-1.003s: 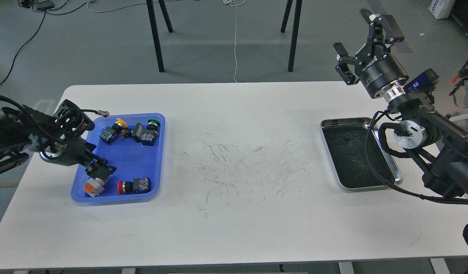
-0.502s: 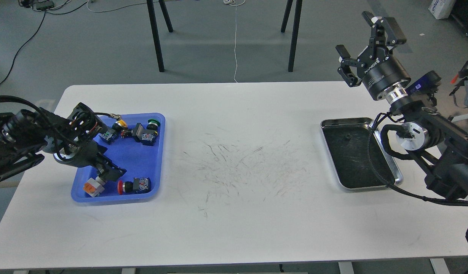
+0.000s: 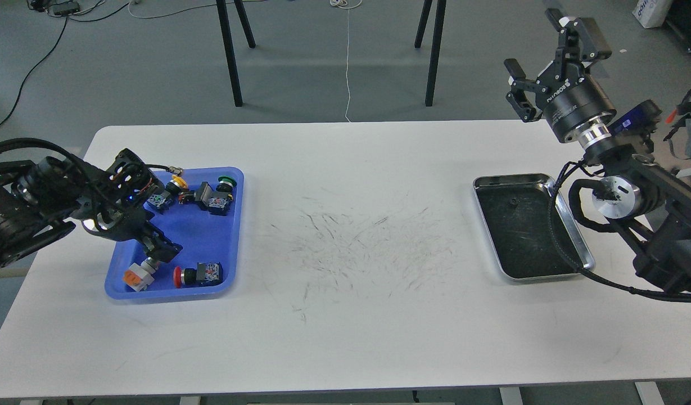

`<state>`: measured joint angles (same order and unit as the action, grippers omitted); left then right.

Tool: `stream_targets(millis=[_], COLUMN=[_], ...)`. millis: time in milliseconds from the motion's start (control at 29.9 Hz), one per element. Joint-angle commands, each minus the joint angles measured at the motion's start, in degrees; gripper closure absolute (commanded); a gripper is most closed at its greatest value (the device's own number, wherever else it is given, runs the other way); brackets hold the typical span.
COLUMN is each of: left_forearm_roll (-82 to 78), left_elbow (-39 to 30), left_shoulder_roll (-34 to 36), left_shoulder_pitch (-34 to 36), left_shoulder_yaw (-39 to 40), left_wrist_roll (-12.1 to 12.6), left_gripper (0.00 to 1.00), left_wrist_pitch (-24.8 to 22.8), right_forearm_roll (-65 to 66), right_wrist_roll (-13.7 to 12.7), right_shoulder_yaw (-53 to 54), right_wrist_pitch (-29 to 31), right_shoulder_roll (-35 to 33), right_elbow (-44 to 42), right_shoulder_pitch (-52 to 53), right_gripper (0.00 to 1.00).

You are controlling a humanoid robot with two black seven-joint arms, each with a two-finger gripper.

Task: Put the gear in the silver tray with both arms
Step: 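Close the left gripper on a dark gear in the blue tray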

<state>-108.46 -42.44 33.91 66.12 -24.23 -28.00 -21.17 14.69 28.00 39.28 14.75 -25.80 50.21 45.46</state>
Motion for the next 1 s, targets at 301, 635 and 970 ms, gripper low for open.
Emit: stream_targets(millis=[301,635,970], left_forearm_roll=[-0.2,-0.4,-0.5], left_elbow=[-0.4,0.3,0.3], left_shoulder_roll=[0.5,0.0,-0.3], left_shoulder_pitch=[-0.2,0.0,0.4], left_shoulder_yaw=[-1.1,-3.1,-3.2], left_wrist_roll=[0.0,0.0,0.0], left_gripper=[0.04,0.14,0.28], left_wrist_pitch=[-0.9,0.6,0.6], right_forearm_roll=[0.0,0.0,0.0], right_wrist_roll=[0.0,0.0,0.0], right_shoulder_yaw=[0.2,1.5,1.7], right_wrist_pitch=[-0.1,-0.2,-0.2], right_shoulder_roll=[0.0,-1.7,-2.2], right_elbow=[0.5,2.7,2.8], right_shoulder_pitch=[-0.6,-1.3,-2.2], right_gripper=[0.02,0.02,0.02])
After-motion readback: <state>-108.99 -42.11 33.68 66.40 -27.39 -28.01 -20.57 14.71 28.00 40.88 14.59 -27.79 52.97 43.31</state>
